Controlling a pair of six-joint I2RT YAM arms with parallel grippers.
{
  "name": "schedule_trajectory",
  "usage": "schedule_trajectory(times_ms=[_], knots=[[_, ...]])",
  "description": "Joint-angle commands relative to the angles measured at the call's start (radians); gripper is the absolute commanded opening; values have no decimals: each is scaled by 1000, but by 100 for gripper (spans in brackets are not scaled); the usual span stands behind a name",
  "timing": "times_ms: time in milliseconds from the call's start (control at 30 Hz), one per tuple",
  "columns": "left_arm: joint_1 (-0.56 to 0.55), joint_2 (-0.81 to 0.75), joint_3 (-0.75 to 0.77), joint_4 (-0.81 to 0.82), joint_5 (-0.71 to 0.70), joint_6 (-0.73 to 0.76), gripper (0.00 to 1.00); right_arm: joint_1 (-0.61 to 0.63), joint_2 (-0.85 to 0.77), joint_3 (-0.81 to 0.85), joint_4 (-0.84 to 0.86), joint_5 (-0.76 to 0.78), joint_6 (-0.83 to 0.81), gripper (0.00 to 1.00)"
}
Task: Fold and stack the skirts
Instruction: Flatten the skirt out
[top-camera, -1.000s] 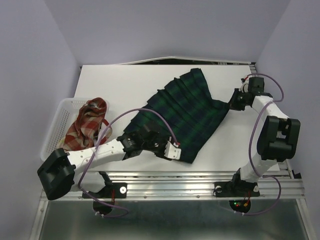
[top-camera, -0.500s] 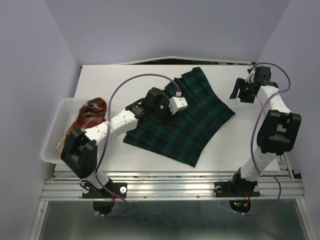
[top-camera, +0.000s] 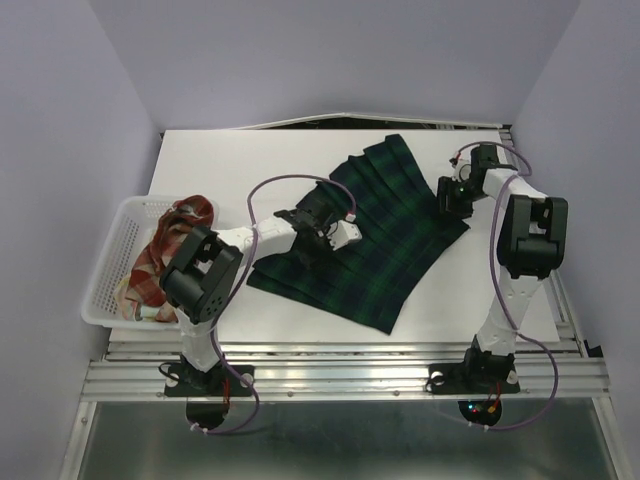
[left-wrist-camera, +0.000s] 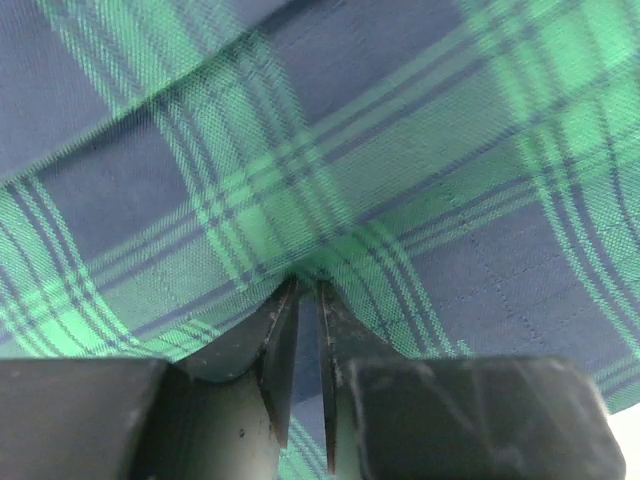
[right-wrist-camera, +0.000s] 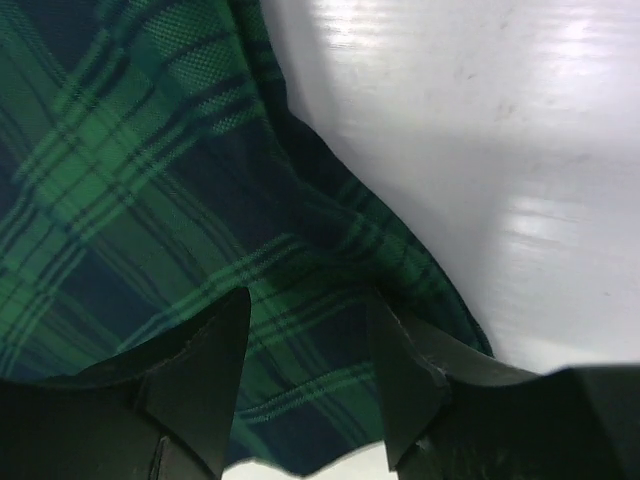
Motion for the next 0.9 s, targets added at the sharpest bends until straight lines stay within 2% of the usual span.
schedule_trajectory(times_ms=[0, 200, 367, 400, 467, 500, 600, 667, 700, 733, 833, 867], knots=[[-87, -8, -61, -80, -14, 50, 24, -5, 84, 95, -2, 36, -30, 56], [-282, -18, -74, -143, 70, -7, 22, 62, 230, 223, 12, 82, -36, 56], [-350, -19, 21, -215, 158, -27, 22, 146, 314, 384, -29, 50, -56, 56], [-356, -22, 41, -230, 219, -27, 23, 180, 319, 393, -32, 39, -65, 56], [-365, -39, 100, -273, 288, -38, 30, 208, 313, 392, -49, 12, -110, 57], [-363, -48, 120, -278, 337, -50, 38, 228, 298, 383, -54, -10, -136, 57], [-342, -90, 224, -333, 391, -41, 46, 228, 243, 311, -49, -68, -189, 59], [-301, -113, 335, -396, 429, -15, 55, 228, 212, 277, -51, -100, -222, 61], [-232, -116, 380, -425, 484, 17, 68, 228, 181, 251, -48, -114, -248, 63], [-191, -116, 423, -431, 510, 23, 73, 228, 181, 248, -49, -120, -261, 64], [-19, -61, 636, -459, 557, 62, 83, 228, 132, 266, -48, -129, -275, 71], [20, 2, 755, -463, 555, 66, 84, 228, 115, 281, -49, -133, -275, 73]])
